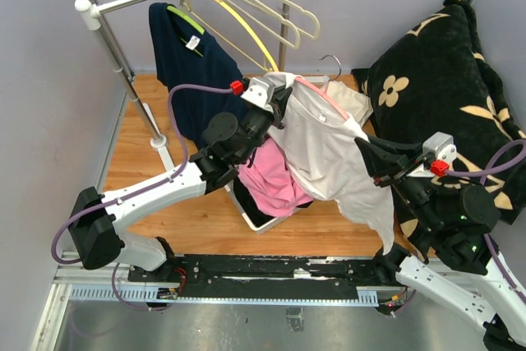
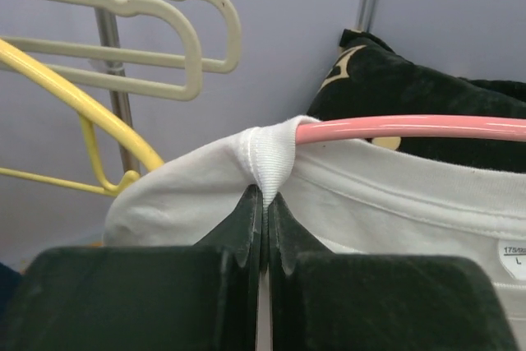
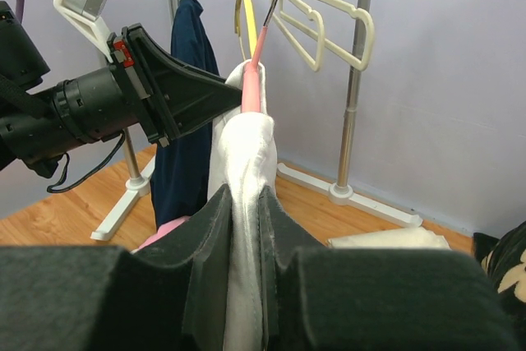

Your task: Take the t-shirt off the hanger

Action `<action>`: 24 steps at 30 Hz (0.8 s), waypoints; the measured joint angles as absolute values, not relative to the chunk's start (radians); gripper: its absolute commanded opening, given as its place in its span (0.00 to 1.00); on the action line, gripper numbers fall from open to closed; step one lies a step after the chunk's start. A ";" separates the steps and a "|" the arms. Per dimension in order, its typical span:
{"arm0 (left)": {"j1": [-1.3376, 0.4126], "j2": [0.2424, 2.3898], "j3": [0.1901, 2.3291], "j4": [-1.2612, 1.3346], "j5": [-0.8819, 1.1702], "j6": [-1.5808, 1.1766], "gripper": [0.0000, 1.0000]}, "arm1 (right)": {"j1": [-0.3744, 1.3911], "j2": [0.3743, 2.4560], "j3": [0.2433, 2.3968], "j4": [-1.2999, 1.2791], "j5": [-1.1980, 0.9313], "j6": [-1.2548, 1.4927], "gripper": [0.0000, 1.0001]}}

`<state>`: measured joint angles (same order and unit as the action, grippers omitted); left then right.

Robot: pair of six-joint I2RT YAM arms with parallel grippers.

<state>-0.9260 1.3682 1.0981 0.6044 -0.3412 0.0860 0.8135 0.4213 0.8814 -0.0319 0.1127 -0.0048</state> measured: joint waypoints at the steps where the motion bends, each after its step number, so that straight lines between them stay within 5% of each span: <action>1: -0.926 1.368 1.100 0.605 -0.335 0.088 0.00 | 0.813 0.421 0.881 -0.032 0.113 -0.005 0.01; 10: -0.925 1.368 1.115 0.604 -0.284 0.102 0.00 | 0.813 0.404 0.876 -0.031 0.114 -0.006 0.01; 21: -0.920 1.368 1.244 0.472 0.221 0.093 0.01 | 0.813 0.405 0.828 0.011 0.133 -0.009 0.01; 24: -0.920 1.368 1.250 0.429 0.271 0.089 0.21 | 0.813 0.406 0.817 0.019 0.133 -0.009 0.01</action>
<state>-0.9203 1.3682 1.2503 0.4294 0.2714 0.0895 0.8135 0.4061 0.8169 0.0185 0.1329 -0.0093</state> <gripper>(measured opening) 0.030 0.170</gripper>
